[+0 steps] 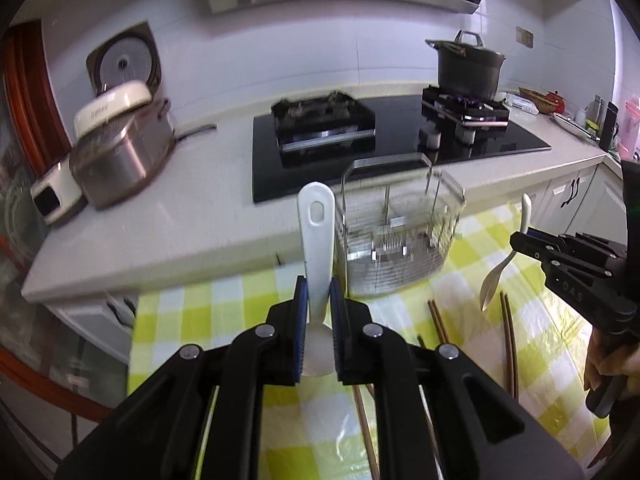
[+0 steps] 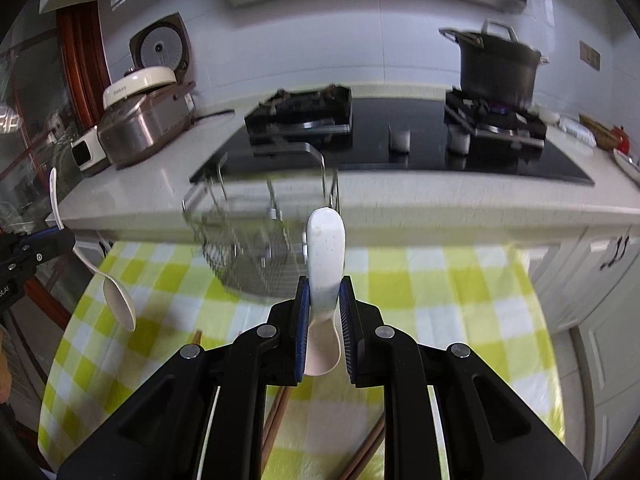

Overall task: Organize utensils
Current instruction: 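Lift both white spoons and carry them over the wire dish rack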

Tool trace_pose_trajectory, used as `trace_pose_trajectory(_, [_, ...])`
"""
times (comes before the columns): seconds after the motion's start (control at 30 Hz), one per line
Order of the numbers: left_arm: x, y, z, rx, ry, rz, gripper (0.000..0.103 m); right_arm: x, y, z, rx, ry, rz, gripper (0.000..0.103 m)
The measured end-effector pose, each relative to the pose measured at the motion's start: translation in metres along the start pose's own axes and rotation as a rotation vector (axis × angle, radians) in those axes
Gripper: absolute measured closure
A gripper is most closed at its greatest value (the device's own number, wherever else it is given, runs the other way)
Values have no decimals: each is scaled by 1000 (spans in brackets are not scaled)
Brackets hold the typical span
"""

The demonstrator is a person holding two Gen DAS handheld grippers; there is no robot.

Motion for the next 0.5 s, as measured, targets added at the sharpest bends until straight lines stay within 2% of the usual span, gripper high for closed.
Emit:
trace_pose_trajectory(0.27, [18,-2,-81,-22,-58,-3,92,9,11,-68,66,-61,-39,86])
trace_pose_trajectory(0.5, [20,-14,-142,6,-124,0,92,1,18,-119,97,-113,-84,86])
Point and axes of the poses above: each gripper's, at about its wrist camera, not at the fingertips, and x roughly against the way its jaws point, y to its left, z to its underside, the point moved 9 cm from there along -x, roughly the way its jaws point, and after that the axes turned 11 degrees about -z, right-handed, at the moved point
